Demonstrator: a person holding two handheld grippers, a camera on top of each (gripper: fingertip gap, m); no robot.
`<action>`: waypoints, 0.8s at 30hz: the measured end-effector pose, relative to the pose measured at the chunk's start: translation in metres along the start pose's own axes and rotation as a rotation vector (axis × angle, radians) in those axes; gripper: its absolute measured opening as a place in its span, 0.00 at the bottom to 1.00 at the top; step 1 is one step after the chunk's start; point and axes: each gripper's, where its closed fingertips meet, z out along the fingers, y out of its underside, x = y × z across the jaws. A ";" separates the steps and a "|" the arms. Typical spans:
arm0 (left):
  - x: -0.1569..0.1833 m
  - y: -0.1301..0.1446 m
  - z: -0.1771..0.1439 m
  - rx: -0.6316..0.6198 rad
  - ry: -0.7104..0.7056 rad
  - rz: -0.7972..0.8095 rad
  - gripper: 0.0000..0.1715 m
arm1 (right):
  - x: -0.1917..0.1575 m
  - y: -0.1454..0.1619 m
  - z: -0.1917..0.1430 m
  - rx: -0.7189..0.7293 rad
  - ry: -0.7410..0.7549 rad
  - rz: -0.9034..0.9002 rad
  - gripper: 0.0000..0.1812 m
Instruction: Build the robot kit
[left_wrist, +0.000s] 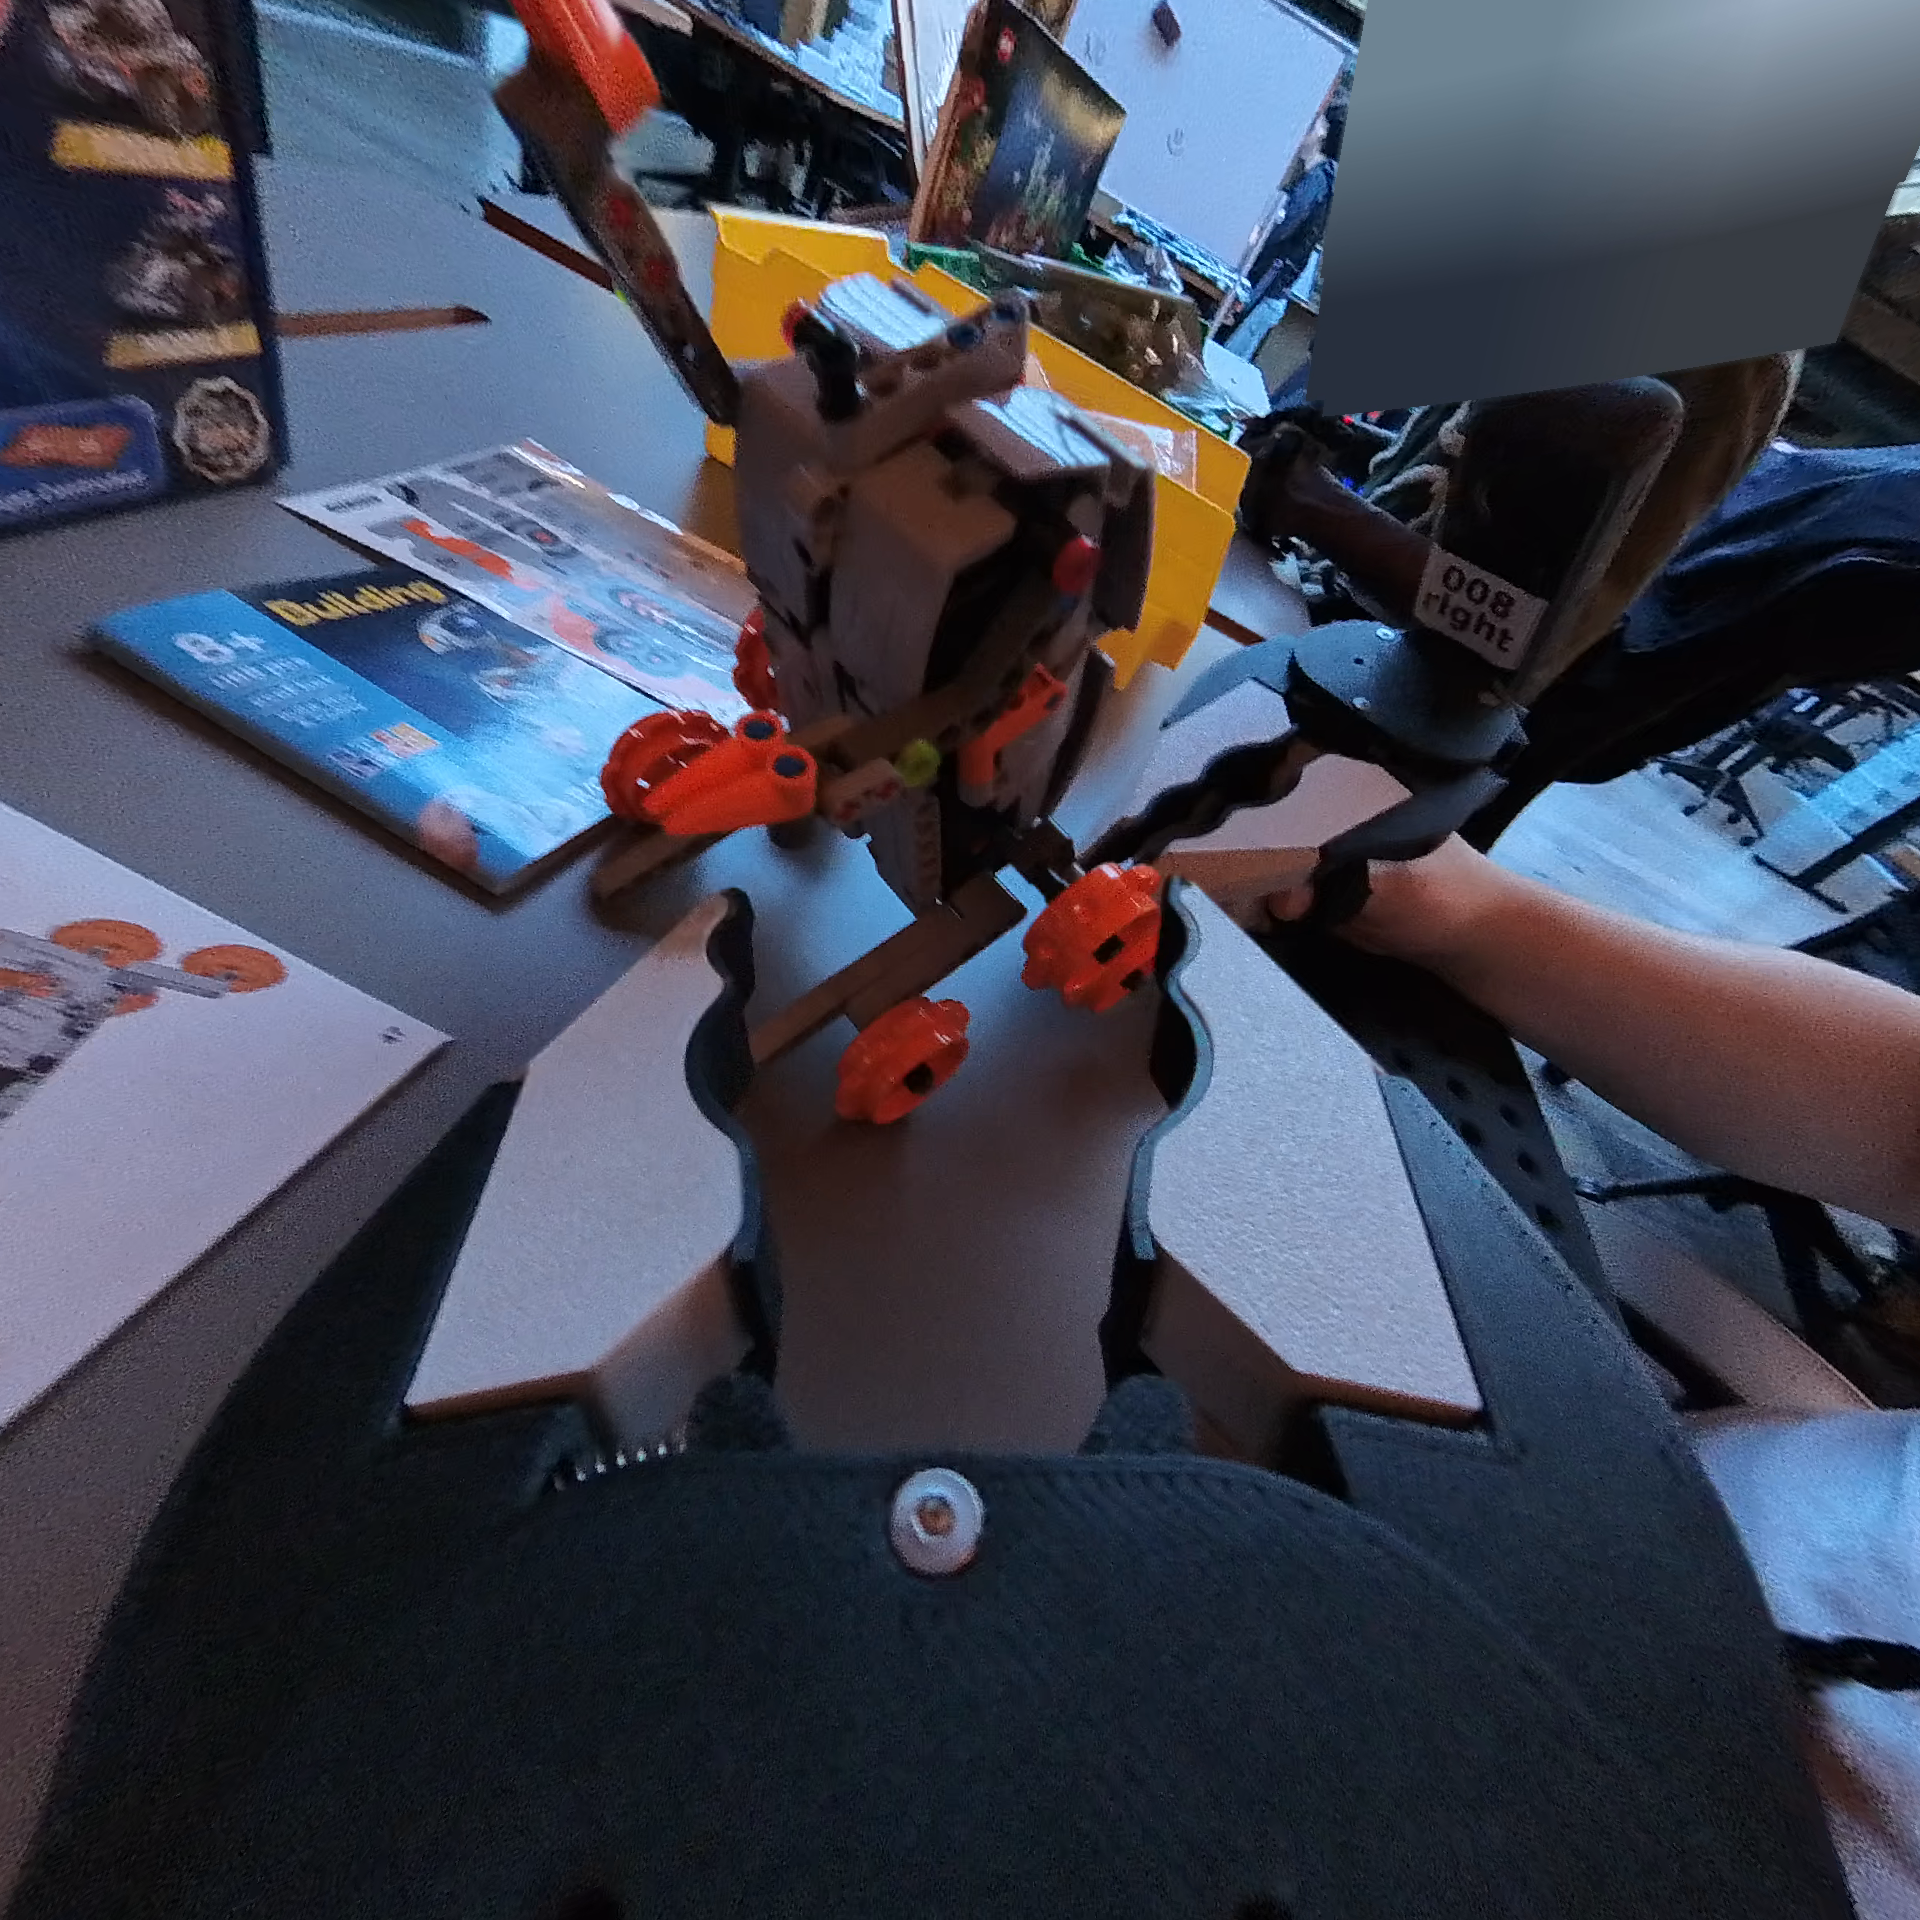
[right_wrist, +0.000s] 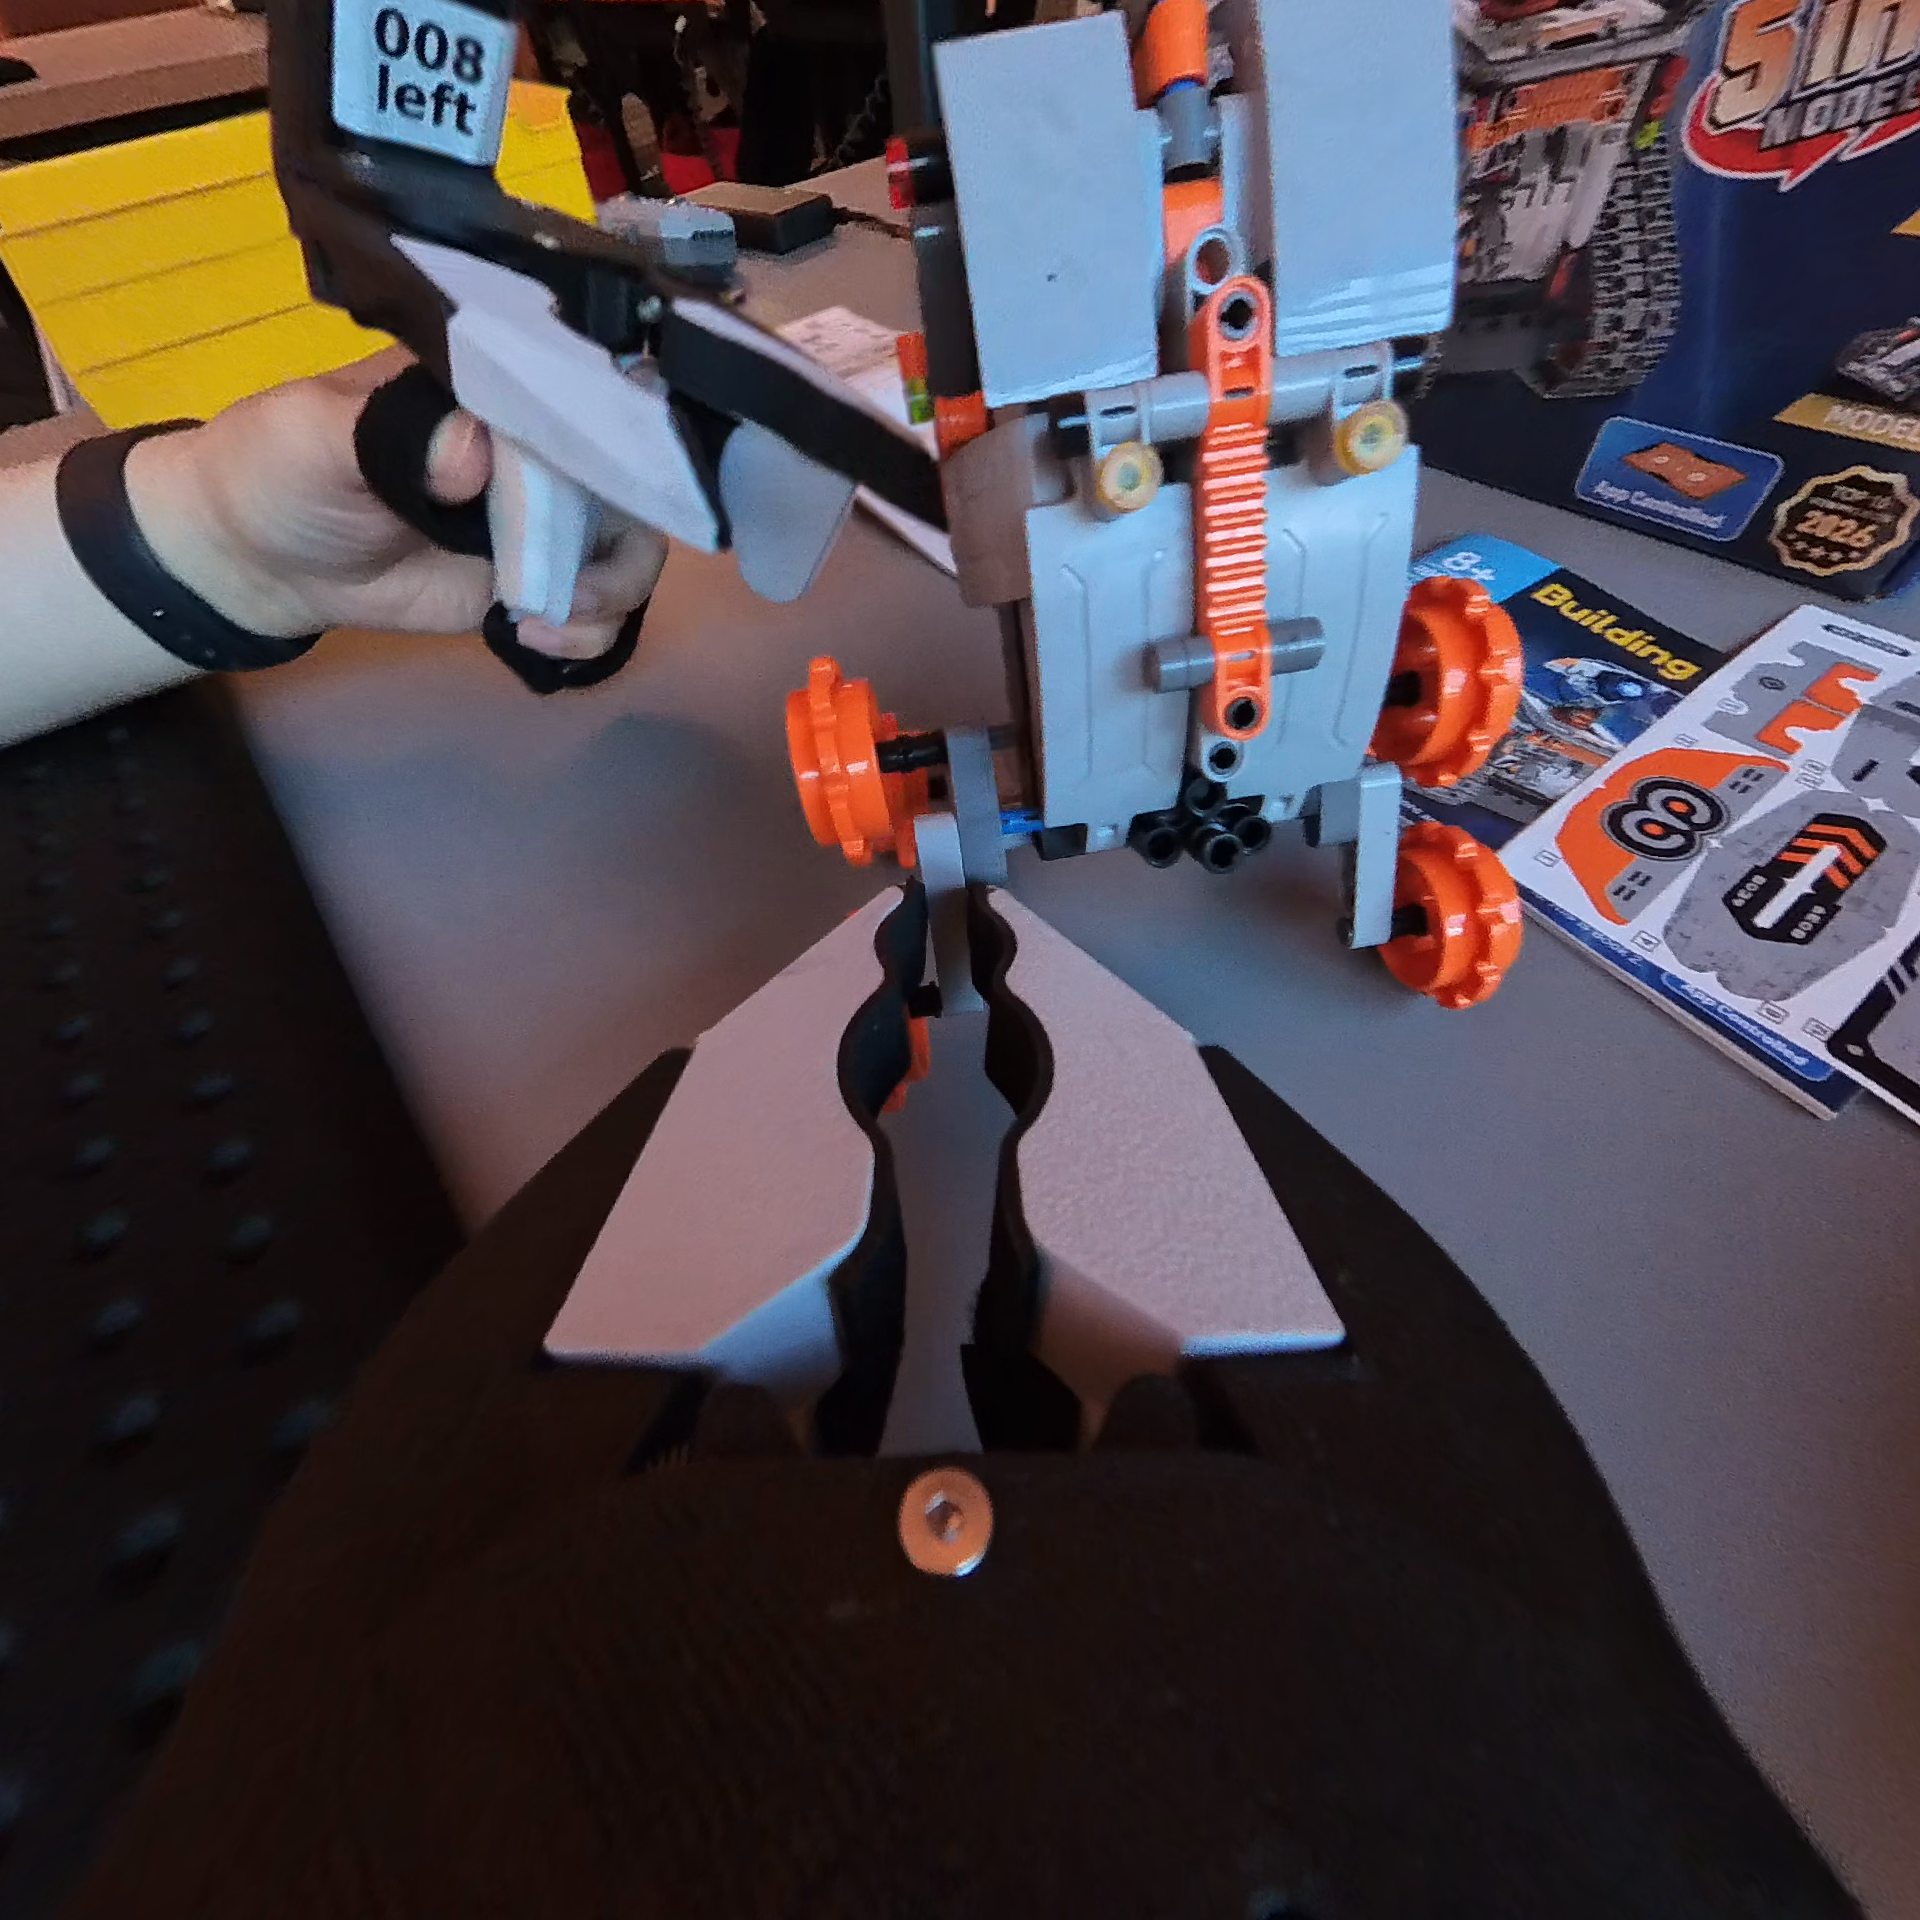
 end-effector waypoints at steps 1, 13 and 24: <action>0.003 0.003 0.003 -0.009 0.016 -0.013 0.46 | 0.000 0.000 0.000 0.004 -0.002 0.003 0.03; 0.025 0.022 0.025 -0.096 0.111 0.037 0.26 | -0.001 0.007 0.005 -0.054 0.018 -0.033 0.03; 0.022 0.029 0.028 -0.145 0.084 0.122 0.13 | 0.002 0.005 0.004 -0.038 0.015 0.001 0.03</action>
